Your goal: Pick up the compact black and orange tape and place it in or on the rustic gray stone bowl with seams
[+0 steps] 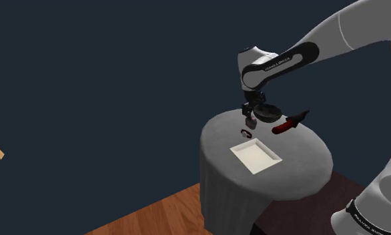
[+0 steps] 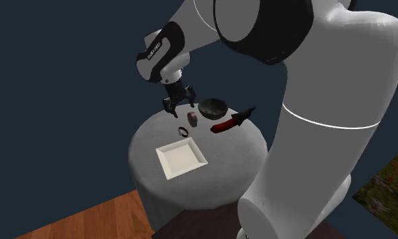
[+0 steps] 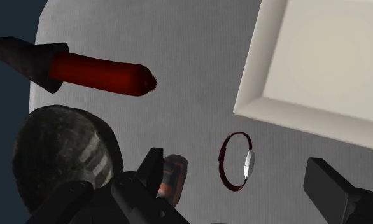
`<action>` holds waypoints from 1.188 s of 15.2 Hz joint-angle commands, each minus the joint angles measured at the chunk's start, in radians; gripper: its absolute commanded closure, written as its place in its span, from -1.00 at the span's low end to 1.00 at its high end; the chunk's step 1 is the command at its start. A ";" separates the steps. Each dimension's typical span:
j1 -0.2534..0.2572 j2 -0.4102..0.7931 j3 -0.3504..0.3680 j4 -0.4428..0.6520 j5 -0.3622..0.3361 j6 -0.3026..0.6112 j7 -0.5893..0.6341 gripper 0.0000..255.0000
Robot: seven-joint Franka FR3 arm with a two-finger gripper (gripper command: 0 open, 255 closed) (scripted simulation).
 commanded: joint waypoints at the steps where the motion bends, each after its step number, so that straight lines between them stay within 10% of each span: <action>1: -0.006 0.079 -0.011 0.065 -0.019 0.009 0.015 -1.00; 10: -0.020 0.429 -0.064 0.409 -0.068 -0.004 0.059 -1.00; 18: -0.033 0.465 -0.073 0.363 -0.081 0.080 0.068 -1.00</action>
